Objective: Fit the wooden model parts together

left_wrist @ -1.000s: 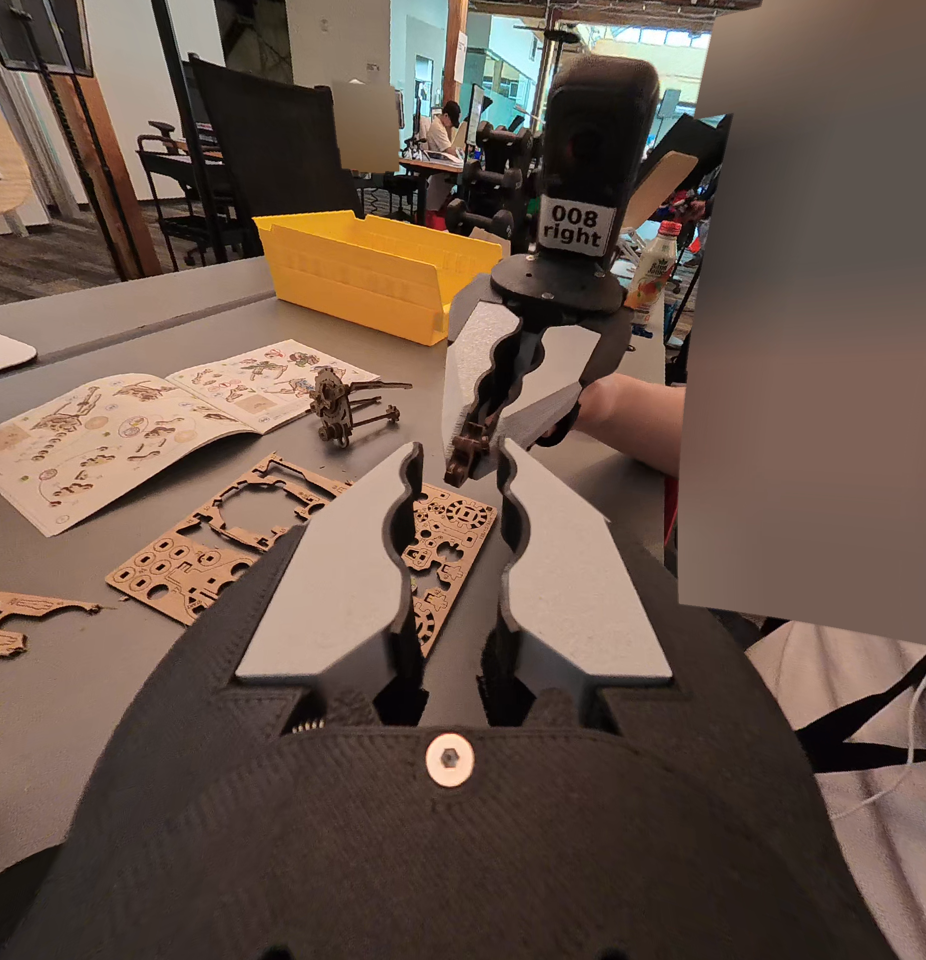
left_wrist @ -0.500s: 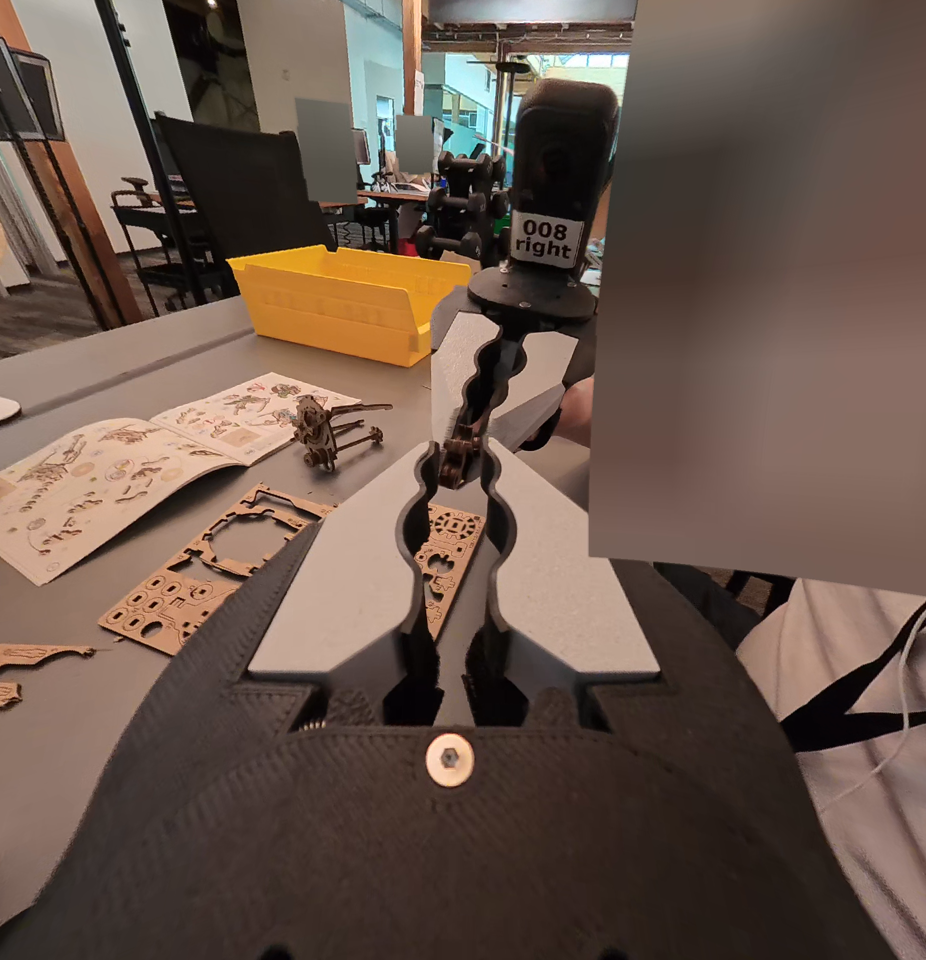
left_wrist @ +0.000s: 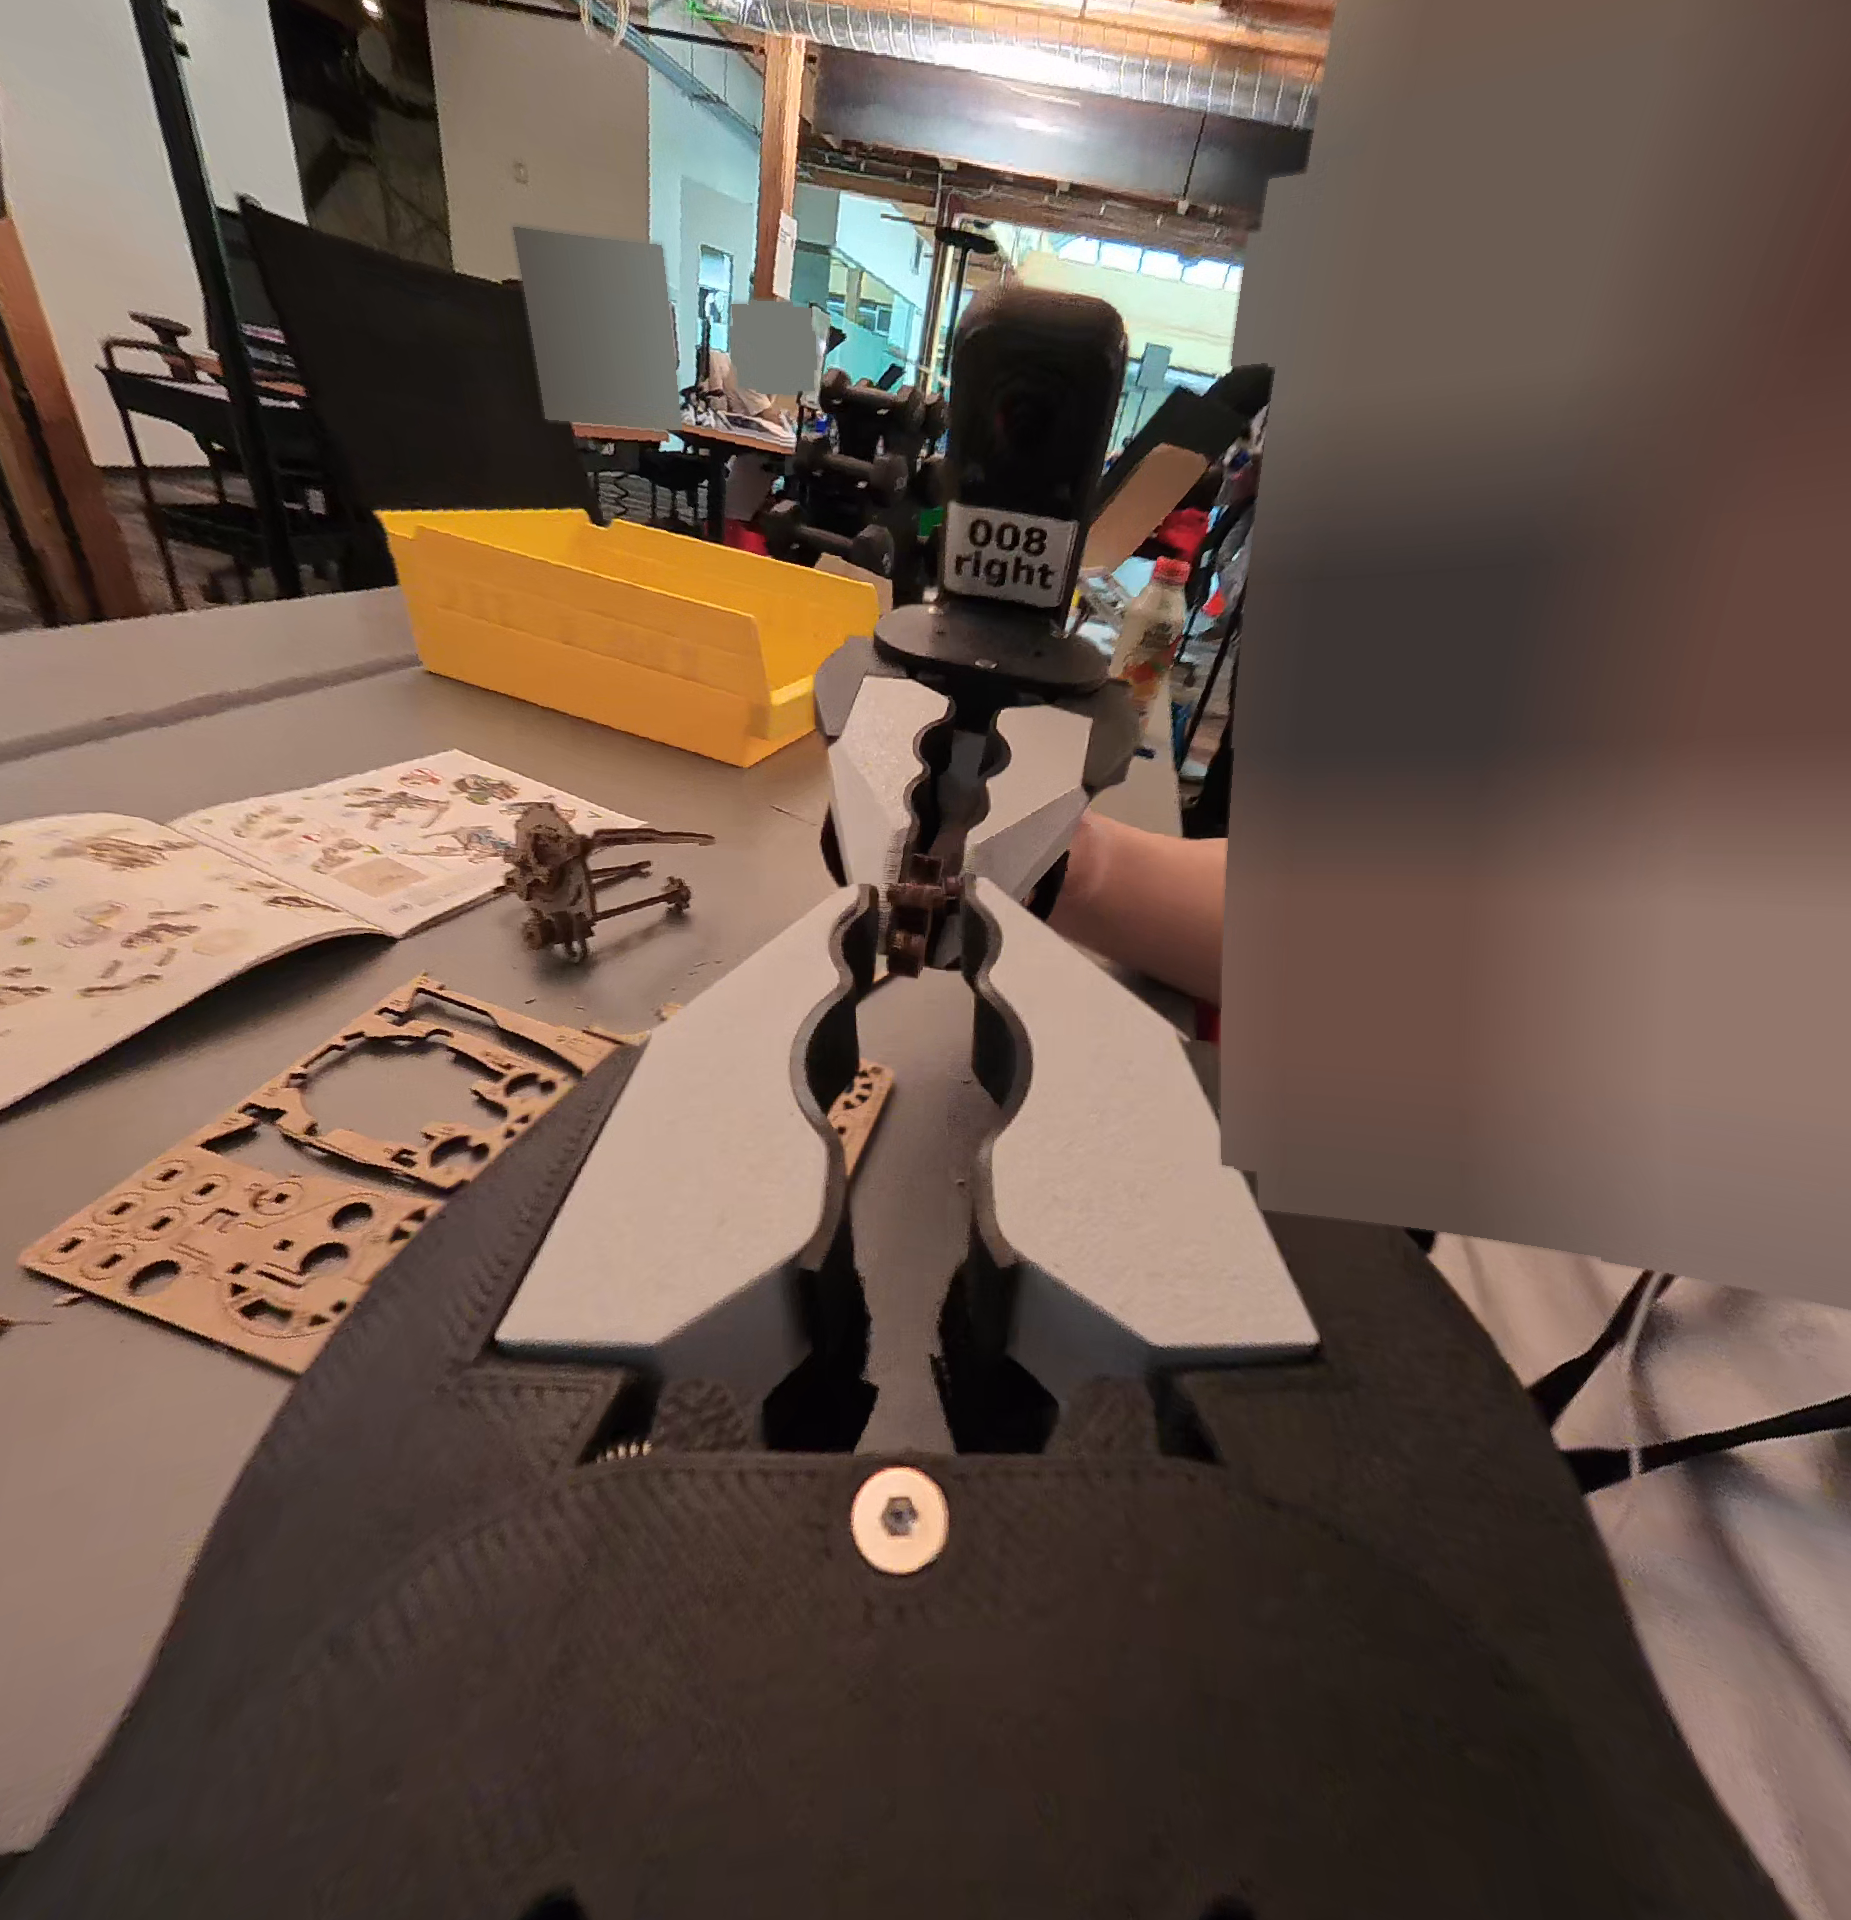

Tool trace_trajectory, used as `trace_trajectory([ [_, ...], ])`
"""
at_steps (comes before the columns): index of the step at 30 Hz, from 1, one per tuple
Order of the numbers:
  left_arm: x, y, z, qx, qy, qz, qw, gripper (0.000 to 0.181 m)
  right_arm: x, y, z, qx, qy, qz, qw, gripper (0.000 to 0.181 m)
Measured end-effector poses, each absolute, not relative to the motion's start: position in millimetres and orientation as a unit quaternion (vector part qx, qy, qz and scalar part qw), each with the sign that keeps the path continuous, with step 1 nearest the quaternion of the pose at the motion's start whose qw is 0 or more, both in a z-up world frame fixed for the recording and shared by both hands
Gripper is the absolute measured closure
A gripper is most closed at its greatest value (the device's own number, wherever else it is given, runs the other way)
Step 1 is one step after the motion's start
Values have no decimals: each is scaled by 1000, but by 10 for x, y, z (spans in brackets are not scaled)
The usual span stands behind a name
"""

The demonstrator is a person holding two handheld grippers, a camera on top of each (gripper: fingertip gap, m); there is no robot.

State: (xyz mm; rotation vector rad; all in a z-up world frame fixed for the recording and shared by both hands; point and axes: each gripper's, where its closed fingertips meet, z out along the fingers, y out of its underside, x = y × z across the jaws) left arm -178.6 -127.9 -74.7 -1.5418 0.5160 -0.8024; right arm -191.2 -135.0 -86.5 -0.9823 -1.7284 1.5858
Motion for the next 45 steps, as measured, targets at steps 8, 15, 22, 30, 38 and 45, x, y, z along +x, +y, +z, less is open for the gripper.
trace_trajectory([
  [8, -1816, -1228, -782, -671, 165, -429, 581, 169, -1923, -1324, -914, -425, -604, 651, 173, 176],
  [15, -1866, -1200, -815, -655, 116, -510, 546, 169, -1932, -1301, -952, -454, -570, 678, 100, 176],
  [22, -1931, -1142, -924, -683, 102, -488, 533, 170, -1979, -1233, -1055, -493, -543, 678, 58, 177],
  [30, -1939, -1117, -1037, -700, 91, -496, 506, 166, -2009, -1202, -1155, -513, -545, 661, 55, 177],
  [38, -1960, -1093, -1118, -707, 81, -494, 499, 170, -2035, -1175, -1224, -525, -547, 649, 59, 177],
  [45, -1970, -1084, -1133, -699, 73, -511, 495, 171, -2044, -1178, -1245, -525, -550, 646, 61, 177],
])
